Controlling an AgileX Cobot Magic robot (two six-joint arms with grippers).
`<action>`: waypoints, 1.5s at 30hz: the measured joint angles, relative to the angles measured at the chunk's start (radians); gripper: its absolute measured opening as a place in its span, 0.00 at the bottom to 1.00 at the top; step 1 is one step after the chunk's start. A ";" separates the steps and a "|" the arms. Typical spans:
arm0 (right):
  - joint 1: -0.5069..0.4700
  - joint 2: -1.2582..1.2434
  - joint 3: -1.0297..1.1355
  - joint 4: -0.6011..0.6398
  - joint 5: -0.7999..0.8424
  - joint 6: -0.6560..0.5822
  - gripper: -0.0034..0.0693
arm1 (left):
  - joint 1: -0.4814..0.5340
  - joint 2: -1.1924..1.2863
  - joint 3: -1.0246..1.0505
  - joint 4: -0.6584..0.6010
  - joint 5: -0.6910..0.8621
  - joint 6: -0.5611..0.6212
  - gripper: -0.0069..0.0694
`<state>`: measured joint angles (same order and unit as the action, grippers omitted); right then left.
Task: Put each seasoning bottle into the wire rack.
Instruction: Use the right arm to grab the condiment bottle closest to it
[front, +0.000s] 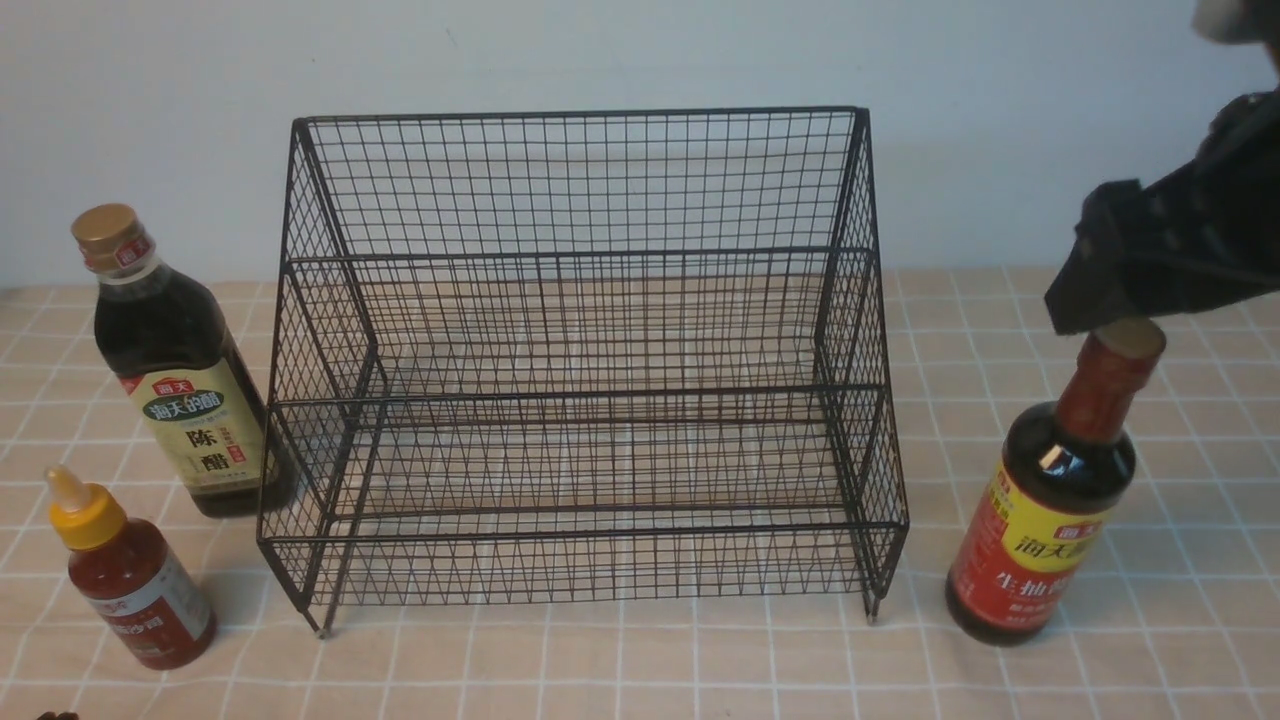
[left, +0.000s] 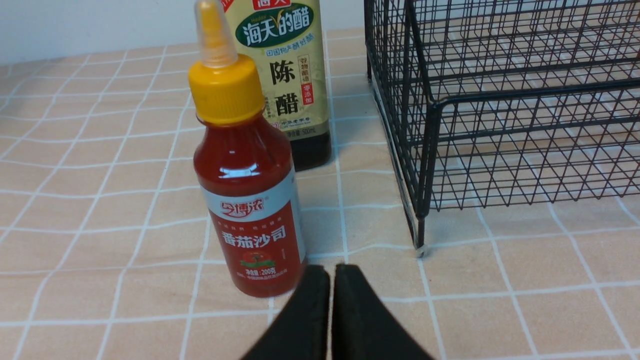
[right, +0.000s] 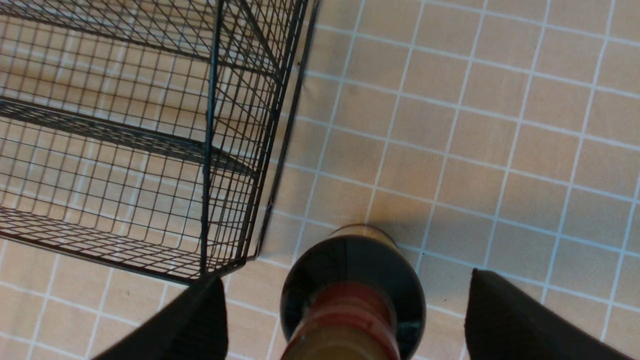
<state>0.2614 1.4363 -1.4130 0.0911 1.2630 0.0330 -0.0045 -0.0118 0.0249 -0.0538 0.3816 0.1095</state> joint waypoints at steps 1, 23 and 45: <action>0.000 0.014 0.000 0.000 -0.001 0.000 0.85 | 0.000 0.000 0.000 0.000 0.000 0.000 0.08; 0.000 0.024 0.071 0.020 -0.013 0.059 0.73 | 0.000 0.000 0.000 0.000 0.000 0.000 0.08; 0.002 0.017 0.073 -0.015 -0.014 0.011 0.43 | 0.000 0.000 0.000 0.000 0.000 0.000 0.08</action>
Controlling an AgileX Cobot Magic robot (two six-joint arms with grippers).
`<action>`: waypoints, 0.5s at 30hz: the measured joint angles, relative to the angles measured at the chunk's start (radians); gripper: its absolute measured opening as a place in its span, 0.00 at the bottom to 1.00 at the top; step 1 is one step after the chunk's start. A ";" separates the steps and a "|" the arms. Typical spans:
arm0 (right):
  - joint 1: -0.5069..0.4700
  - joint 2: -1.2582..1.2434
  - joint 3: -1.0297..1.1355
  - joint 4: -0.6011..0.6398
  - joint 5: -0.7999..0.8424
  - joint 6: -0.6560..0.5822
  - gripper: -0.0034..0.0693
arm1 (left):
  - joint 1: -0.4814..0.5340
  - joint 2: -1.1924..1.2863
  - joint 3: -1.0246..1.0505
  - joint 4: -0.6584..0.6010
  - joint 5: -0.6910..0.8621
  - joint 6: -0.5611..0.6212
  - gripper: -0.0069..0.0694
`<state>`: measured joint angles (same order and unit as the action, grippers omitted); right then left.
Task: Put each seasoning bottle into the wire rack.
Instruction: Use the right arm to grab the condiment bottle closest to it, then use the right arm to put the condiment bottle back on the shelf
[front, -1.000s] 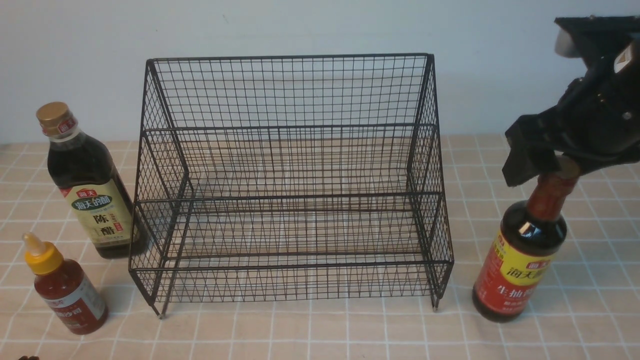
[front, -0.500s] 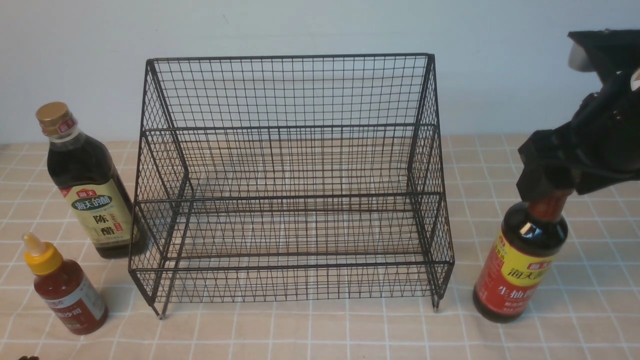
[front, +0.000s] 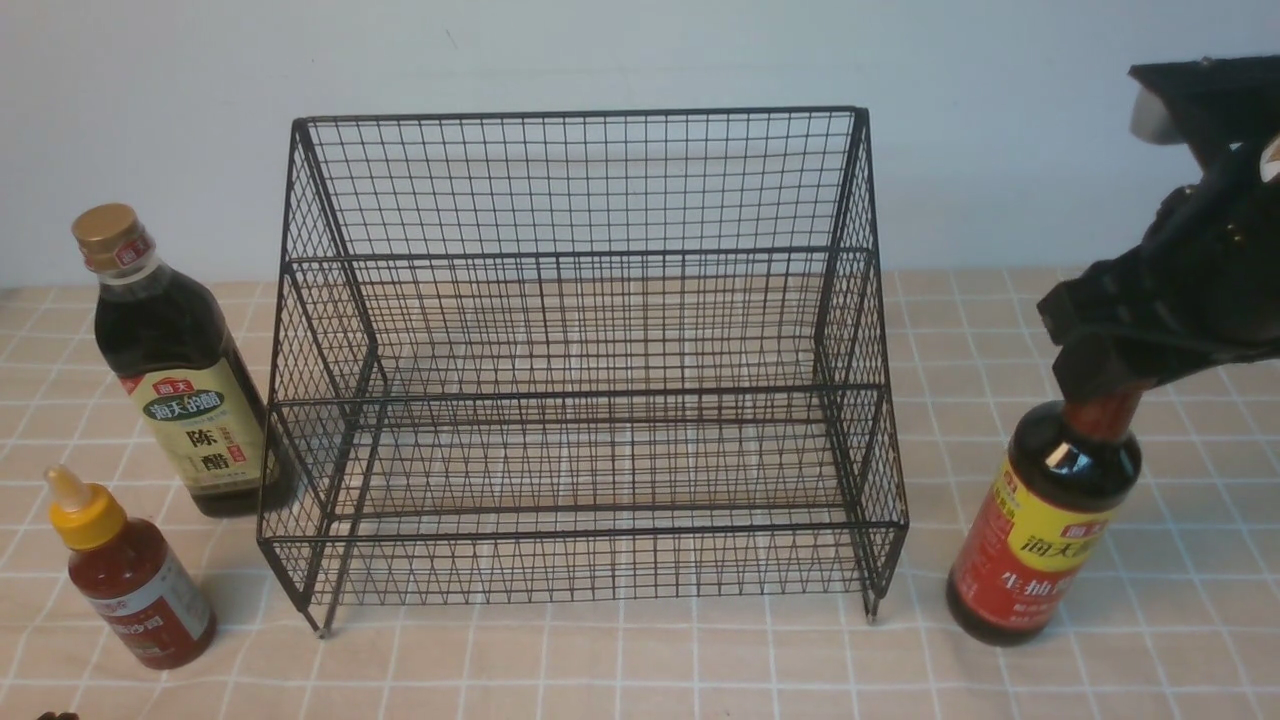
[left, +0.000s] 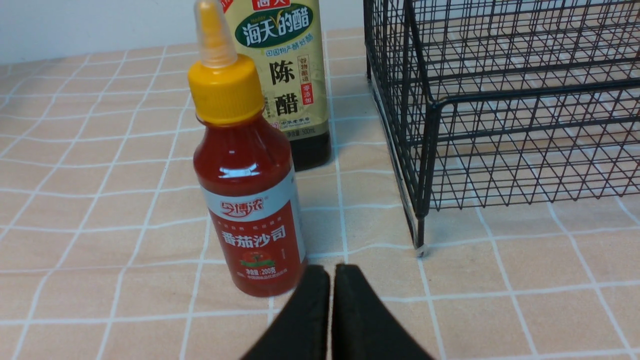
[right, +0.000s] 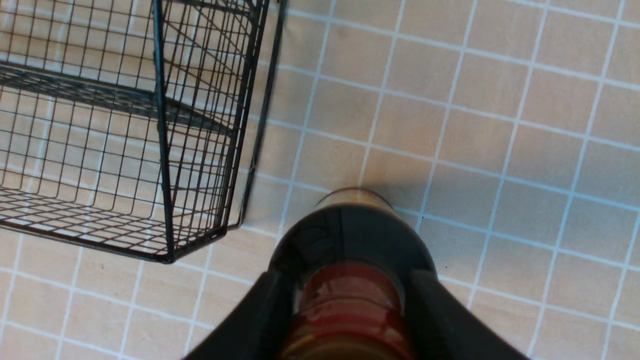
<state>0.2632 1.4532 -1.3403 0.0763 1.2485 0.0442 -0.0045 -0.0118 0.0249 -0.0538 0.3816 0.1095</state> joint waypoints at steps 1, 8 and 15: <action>0.000 0.000 -0.004 0.000 0.003 -0.003 0.43 | 0.000 0.000 0.000 0.000 0.000 0.000 0.08; 0.000 -0.026 -0.096 -0.003 0.054 -0.008 0.43 | 0.000 0.000 0.000 0.000 0.000 0.000 0.08; 0.000 -0.108 -0.296 0.004 0.069 -0.014 0.43 | 0.000 0.000 0.000 0.000 0.000 0.000 0.08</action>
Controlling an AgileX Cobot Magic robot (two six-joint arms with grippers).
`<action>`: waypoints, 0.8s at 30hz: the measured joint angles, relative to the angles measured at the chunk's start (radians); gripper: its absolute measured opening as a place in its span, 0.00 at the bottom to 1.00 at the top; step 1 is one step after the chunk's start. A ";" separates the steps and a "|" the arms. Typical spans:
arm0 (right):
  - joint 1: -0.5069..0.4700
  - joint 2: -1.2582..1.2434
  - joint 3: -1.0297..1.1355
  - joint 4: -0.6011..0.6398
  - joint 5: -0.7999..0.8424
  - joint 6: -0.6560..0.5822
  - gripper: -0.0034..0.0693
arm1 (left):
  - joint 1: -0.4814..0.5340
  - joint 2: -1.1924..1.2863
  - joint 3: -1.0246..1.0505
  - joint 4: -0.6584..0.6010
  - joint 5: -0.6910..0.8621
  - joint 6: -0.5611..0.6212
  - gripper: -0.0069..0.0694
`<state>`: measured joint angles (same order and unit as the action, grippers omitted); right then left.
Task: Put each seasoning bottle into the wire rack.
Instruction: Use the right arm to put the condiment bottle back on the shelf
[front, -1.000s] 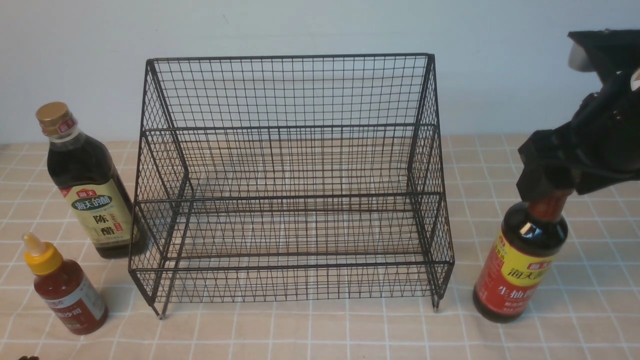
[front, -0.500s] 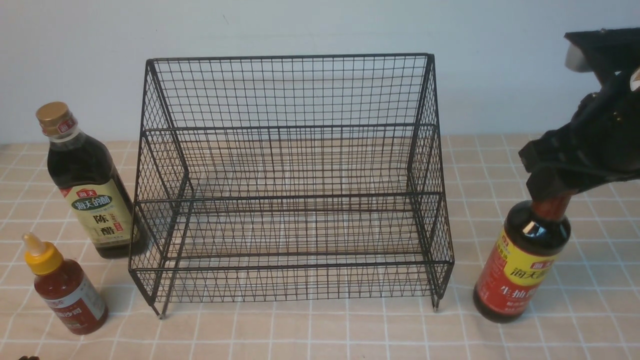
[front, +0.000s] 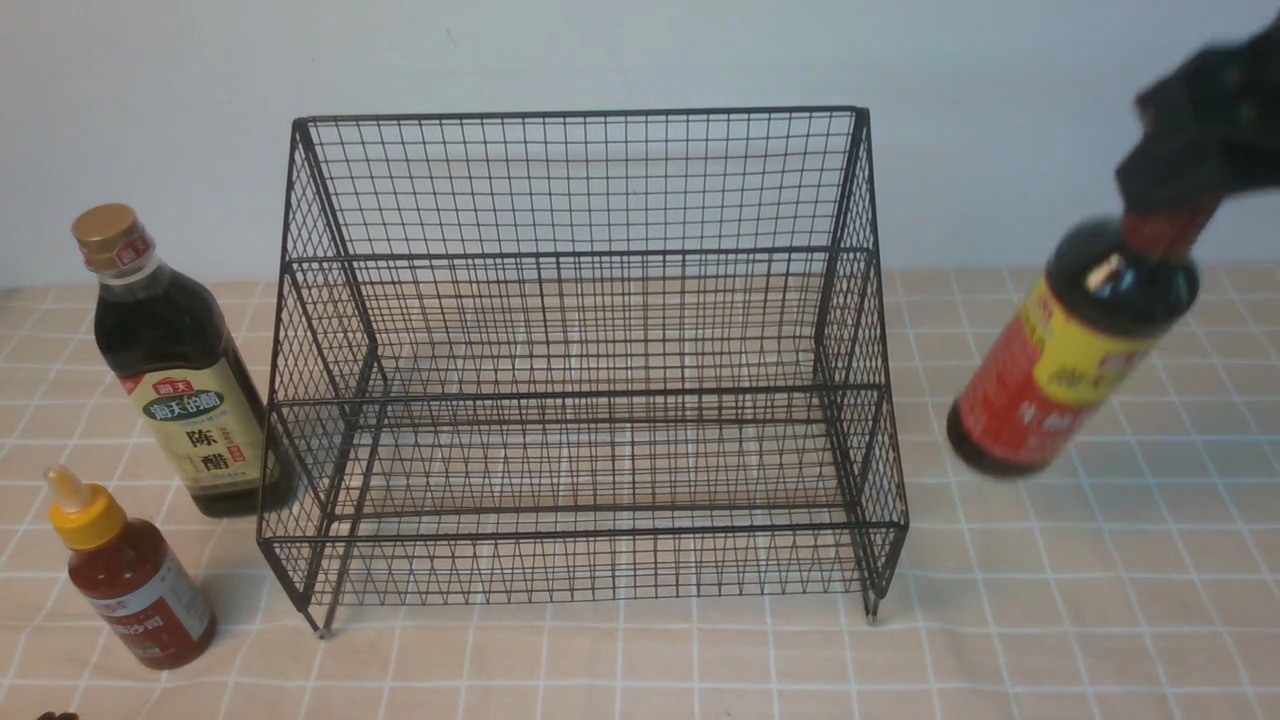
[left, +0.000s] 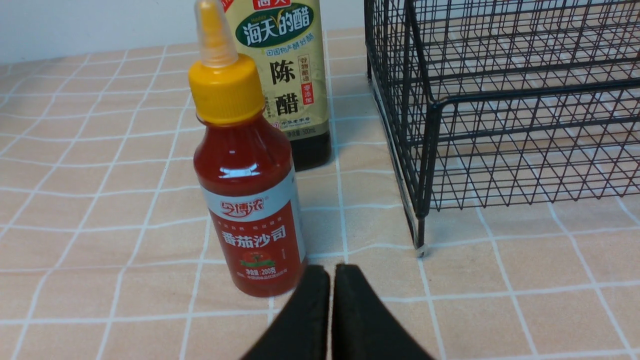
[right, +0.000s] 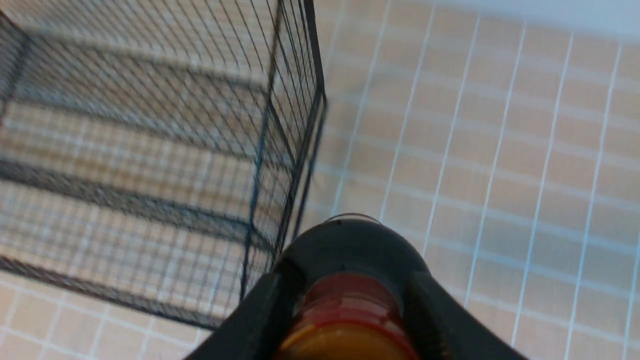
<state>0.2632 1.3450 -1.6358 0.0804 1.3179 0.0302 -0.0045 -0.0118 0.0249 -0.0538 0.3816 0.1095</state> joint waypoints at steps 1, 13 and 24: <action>0.000 -0.003 -0.033 0.002 0.005 -0.003 0.43 | 0.000 0.000 0.000 0.000 0.000 0.000 0.08; 0.000 0.044 -0.273 0.200 0.032 -0.094 0.43 | 0.000 0.000 0.000 0.000 0.000 0.000 0.08; 0.002 0.152 -0.273 0.331 0.034 -0.150 0.43 | 0.000 0.000 0.000 0.000 0.000 0.000 0.08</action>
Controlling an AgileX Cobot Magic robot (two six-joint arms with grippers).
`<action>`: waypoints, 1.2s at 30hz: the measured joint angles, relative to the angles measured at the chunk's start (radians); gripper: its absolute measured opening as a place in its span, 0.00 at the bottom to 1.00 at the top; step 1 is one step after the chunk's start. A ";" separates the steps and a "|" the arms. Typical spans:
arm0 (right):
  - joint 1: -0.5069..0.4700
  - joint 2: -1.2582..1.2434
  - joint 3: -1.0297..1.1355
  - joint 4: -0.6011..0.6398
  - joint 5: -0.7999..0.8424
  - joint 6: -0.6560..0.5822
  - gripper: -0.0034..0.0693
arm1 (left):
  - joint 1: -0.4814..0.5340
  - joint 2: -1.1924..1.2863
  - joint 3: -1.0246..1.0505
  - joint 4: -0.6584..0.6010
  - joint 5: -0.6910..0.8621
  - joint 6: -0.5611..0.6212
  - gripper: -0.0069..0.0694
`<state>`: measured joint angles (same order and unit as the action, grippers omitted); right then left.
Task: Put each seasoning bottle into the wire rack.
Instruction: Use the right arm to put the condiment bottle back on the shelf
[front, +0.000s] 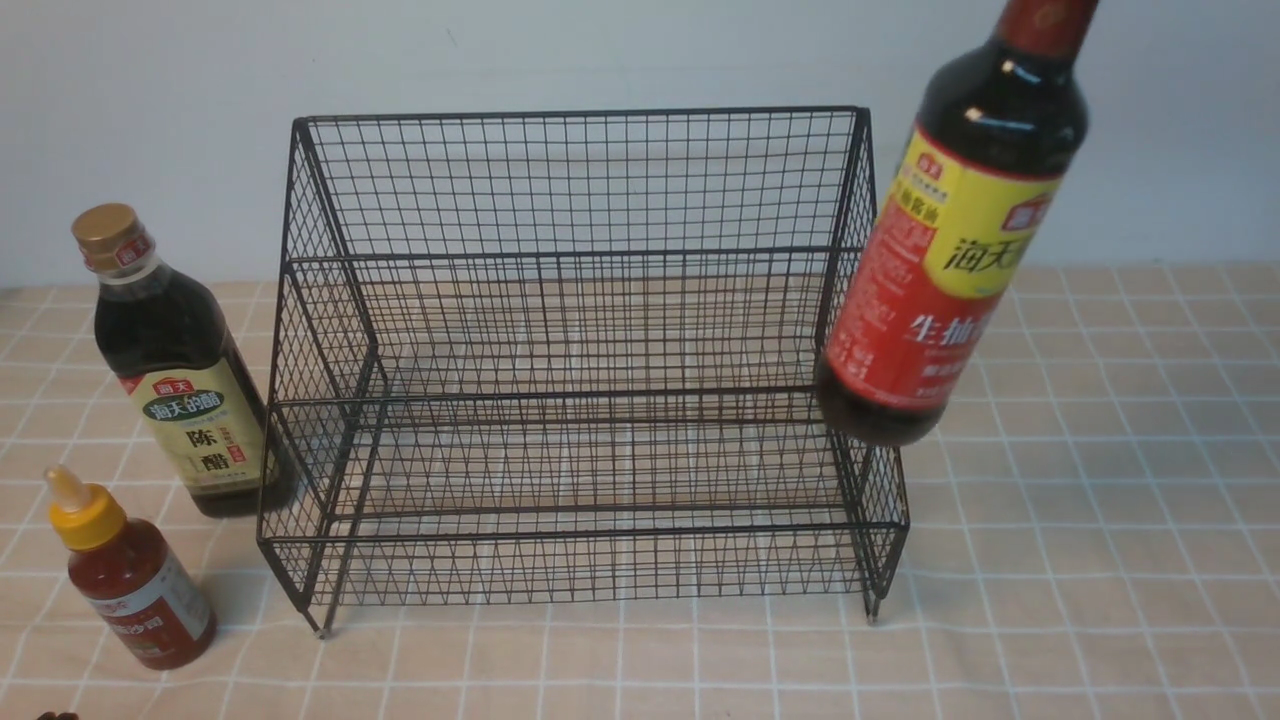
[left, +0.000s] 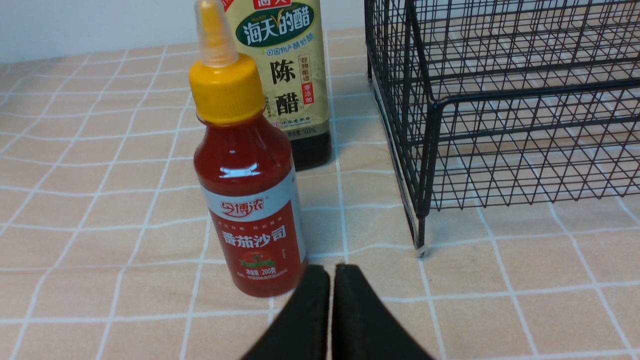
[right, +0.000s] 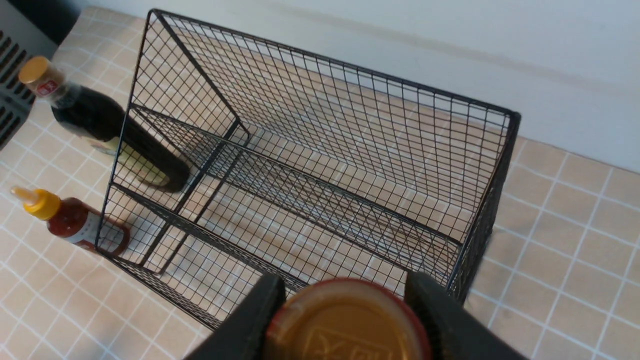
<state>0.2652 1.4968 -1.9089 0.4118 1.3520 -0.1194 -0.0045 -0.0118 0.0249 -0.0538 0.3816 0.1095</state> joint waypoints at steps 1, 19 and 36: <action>0.000 0.010 0.000 0.002 -0.005 -0.001 0.43 | 0.000 0.000 0.000 0.000 0.000 0.000 0.08; 0.000 0.121 0.000 0.063 -0.254 -0.078 0.43 | 0.000 0.000 0.000 0.000 0.000 0.000 0.08; 0.141 0.225 0.000 -0.111 -0.253 -0.085 0.43 | 0.000 0.000 0.000 0.000 0.000 0.000 0.08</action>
<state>0.4061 1.7214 -1.9089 0.3010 1.0989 -0.2042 -0.0045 -0.0118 0.0249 -0.0538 0.3816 0.1095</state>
